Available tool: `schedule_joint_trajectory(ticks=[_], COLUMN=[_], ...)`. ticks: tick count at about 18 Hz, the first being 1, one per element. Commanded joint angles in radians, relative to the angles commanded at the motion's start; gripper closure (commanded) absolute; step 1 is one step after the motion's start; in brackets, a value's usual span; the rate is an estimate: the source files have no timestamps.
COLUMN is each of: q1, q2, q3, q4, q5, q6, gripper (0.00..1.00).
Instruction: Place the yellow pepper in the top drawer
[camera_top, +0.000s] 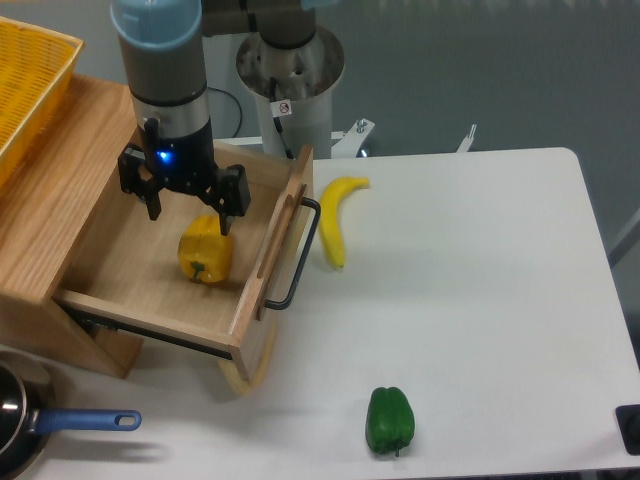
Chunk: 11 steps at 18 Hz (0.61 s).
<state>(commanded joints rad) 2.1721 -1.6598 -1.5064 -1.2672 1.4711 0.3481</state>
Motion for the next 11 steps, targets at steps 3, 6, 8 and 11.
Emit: schedule_joint_trajectory(ticks=[3,6,8,11], q1=[0.049,0.09,0.13,0.184], q2=[0.011,0.023,0.025,0.025], q3=[0.0,-0.005,-0.008,-0.009], q4=[0.023,0.026,0.025,0.02], q5=[0.0,0.002,0.026,0.041], q6=[0.003,0.006,0.075,0.169], gripper=[0.0,0.0,0.0,0.0])
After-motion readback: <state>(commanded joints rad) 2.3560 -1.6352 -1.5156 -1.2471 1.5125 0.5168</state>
